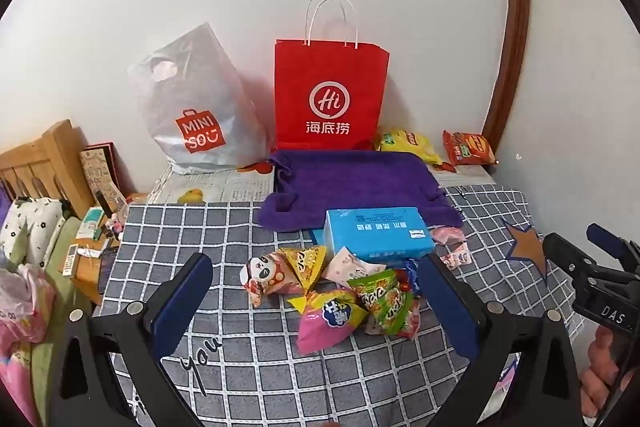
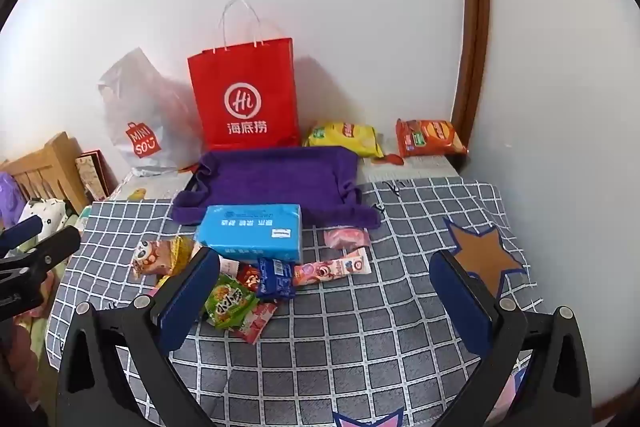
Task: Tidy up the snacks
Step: 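Move both tools toward the snack pile in front of the purple towel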
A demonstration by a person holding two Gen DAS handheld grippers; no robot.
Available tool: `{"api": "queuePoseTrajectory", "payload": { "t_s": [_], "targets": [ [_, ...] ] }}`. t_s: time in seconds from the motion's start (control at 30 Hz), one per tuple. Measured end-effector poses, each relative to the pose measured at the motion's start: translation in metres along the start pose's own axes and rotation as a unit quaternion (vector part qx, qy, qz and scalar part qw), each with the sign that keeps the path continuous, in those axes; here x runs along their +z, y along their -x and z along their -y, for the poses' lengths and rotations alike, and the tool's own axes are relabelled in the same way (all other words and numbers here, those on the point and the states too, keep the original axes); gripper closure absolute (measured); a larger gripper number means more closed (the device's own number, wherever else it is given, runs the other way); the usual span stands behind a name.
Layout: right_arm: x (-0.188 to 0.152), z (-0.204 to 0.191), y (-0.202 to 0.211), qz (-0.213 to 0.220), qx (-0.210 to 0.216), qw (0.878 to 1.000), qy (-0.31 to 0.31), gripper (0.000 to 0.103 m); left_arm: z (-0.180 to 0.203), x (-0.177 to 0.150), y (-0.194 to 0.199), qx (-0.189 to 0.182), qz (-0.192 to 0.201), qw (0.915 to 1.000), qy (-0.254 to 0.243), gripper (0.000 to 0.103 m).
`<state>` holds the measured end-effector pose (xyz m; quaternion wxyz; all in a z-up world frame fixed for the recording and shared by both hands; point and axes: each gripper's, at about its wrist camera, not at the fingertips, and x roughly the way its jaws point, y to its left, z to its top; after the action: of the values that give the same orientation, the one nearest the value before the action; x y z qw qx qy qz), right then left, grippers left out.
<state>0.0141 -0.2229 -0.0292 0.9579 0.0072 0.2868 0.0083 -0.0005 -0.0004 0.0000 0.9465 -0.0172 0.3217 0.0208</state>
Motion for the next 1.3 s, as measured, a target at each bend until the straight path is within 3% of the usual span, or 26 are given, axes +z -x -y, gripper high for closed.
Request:
{"api": "queuePoseTrajectory", "payload": {
  "t_s": [0.27, 0.3, 1.3],
  "targets": [
    [0.004, -0.003, -0.001, -0.004, 0.012, 1.000, -0.006, 0.000, 0.008, -0.003, 0.001, 0.027, 0.005, 0.9996, -0.011, 0.000],
    [0.004, -0.003, -0.001, -0.004, 0.014, 1.000, -0.005, 0.000, 0.001, 0.002, -0.001, 0.001, 0.006, 1.0000, 0.006, 0.000],
    [0.009, -0.024, 0.001, 0.000, 0.033, 0.999, 0.024, 0.000, -0.009, 0.006, -0.003, -0.004, 0.007, 0.9998, 0.018, 0.000]
  ]
}}
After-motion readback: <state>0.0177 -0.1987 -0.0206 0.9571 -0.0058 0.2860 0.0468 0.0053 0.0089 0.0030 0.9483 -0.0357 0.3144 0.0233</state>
